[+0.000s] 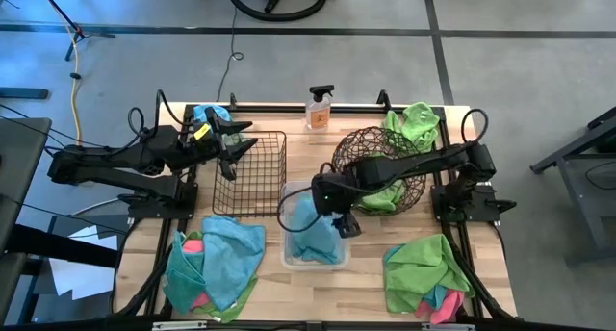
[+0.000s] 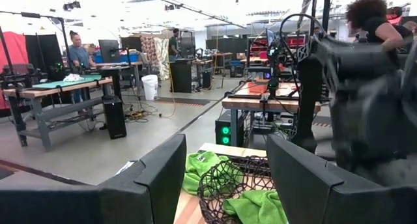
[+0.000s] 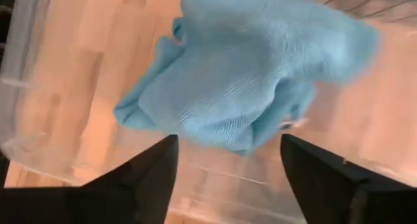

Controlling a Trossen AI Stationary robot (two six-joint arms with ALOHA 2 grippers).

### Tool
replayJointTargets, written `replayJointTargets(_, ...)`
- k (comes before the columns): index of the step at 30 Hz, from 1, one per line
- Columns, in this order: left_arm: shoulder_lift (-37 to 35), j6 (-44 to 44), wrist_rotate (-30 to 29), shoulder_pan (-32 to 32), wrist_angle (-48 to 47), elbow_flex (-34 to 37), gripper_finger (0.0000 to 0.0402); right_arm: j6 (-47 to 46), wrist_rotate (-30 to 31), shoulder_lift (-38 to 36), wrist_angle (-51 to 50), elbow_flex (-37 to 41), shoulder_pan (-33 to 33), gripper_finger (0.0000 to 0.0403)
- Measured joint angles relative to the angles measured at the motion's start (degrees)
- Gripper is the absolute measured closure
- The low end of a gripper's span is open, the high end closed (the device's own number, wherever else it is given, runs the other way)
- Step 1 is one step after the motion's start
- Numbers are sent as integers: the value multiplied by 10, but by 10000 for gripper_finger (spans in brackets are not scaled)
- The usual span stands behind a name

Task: Sort microfiber towel by color & place in baskets

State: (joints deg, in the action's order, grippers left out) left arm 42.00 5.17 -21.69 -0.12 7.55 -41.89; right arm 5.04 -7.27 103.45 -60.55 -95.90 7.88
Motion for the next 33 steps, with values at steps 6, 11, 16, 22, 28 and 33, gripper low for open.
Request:
replayJointTargets(6,0,0,0,0,0,0,201,15,3,0,-63,-95,-16,117)
replayJointTargets(11,0,0,0,0,0,0,201,28,17,-2,-97,-161,-34,116)
replayJointTargets(16,-5,-4,0,0,0,0,201,18,32,-49,-114,-141,-72,116)
replayJointTargets(22,-11,-6,0,0,0,1,201,-38,65,-182,-61,20,-116,116)
replayJointTargets(28,-10,-35,0,0,-4,1,201,-145,100,-355,113,197,-124,116)
replayJointTargets(33,-10,-49,1,0,-4,1,201,-211,136,-471,313,317,-124,116)
